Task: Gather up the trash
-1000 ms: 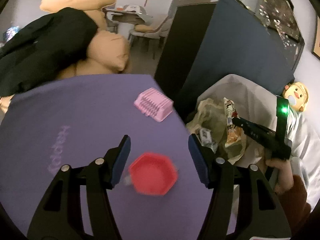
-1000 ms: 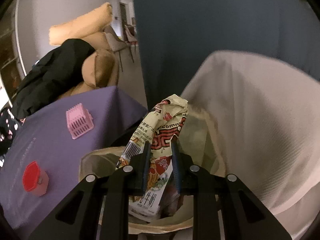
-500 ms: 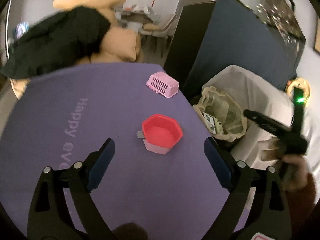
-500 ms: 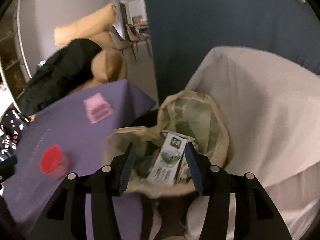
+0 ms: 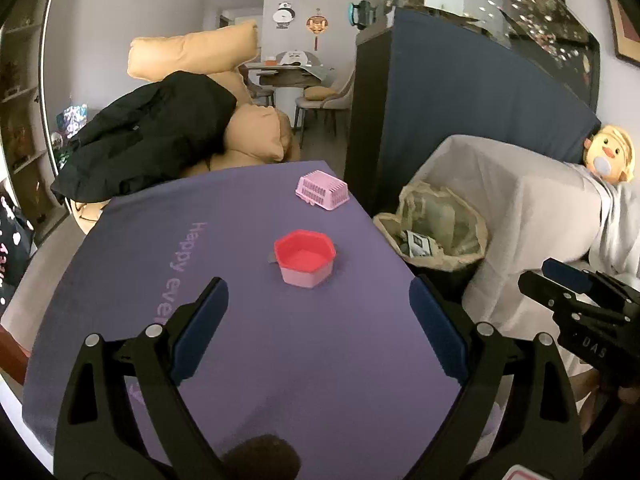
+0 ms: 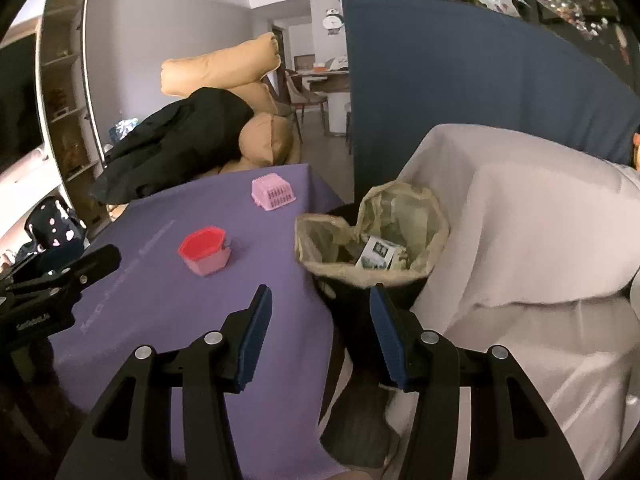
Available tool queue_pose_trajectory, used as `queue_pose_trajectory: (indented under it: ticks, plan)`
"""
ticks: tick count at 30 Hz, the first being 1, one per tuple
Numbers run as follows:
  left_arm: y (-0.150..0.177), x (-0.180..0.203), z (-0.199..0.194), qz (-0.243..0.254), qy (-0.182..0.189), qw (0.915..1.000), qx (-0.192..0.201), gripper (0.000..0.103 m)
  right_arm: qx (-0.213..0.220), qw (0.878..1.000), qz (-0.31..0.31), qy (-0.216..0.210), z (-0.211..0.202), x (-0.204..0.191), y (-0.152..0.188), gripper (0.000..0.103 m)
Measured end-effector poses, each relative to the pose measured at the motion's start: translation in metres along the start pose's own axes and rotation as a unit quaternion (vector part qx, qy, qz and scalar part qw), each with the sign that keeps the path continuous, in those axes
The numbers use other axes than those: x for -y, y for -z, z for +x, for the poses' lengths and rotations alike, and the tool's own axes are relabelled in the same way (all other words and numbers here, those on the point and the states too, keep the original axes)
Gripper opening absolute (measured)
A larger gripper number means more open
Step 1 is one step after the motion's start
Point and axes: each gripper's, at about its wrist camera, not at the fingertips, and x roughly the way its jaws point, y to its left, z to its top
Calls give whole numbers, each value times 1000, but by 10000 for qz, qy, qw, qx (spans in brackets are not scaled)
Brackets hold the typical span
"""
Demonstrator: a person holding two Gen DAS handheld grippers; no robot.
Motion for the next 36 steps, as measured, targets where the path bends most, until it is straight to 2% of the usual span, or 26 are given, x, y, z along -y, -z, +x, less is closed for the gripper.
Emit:
queue_pose_trajectory:
  ticks: [3,8,11,21,36]
  plan:
    - [1,6,-8,101,-55,9999,65,87,147,9998,-97,126,-12,-2,9,48]
    - [4,20,-16,263,-97,9996,96,87,303,9995,0,18,-31,2,19,48]
    - [4,27,-18,337,-105,9993,100,87,343,9993,-37,136,-35,4,22,48]
    - [4,36,-16,418,-147,9990,77,87,298,9994,112,152,-31,18,30,48]
    - [5,35,-15,429,-193,9989,52,87,297,9994,94,157,-29,17,29,48]
